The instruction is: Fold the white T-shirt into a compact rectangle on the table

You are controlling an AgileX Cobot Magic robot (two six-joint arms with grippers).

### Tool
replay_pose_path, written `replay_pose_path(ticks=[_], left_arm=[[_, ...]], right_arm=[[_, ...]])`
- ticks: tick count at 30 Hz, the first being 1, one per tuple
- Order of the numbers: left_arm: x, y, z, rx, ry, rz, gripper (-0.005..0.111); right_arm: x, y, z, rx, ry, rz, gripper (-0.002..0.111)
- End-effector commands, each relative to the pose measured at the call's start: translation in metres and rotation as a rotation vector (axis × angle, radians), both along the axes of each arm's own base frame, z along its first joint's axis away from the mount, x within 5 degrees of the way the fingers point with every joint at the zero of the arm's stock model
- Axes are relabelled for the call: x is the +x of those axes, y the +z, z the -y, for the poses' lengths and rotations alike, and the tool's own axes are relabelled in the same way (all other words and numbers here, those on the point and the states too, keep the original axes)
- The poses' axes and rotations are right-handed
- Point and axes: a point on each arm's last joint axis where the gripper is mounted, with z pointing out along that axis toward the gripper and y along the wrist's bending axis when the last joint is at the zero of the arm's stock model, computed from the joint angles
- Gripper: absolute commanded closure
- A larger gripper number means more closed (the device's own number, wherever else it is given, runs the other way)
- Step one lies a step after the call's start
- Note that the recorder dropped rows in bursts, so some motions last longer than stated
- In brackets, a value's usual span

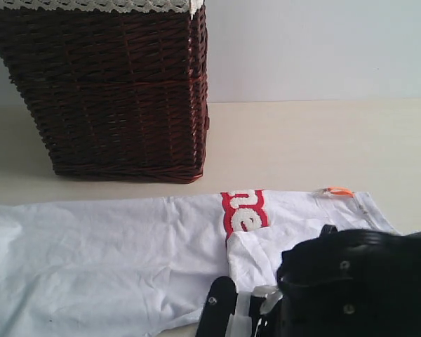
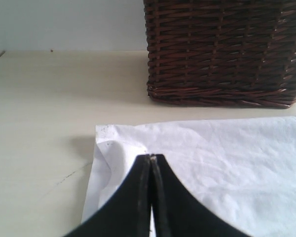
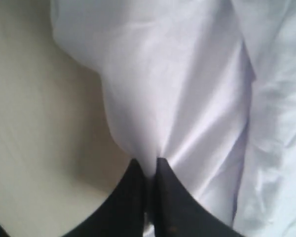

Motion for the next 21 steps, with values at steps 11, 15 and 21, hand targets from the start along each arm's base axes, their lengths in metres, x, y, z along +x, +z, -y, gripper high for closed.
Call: replay_pose_path(ticks=[11, 15, 21], left_arm=[[0.0, 0.001, 0.0, 0.0, 0.003, 0.016, 0.107], [0.0, 0.001, 0.0, 0.0, 0.003, 0.016, 0.107], [0.0, 0.001, 0.0, 0.0, 0.003, 0.016, 0.107]], right_arm=[[0.042, 0.078, 0.016, -0.155, 0.109, 0.502, 0.106], [0.049, 0.075, 0.02, -0.092, 0.047, 0.474, 0.084], [0.063, 0.079, 0.033, -0.088, -0.099, 0.55, 0.066]])
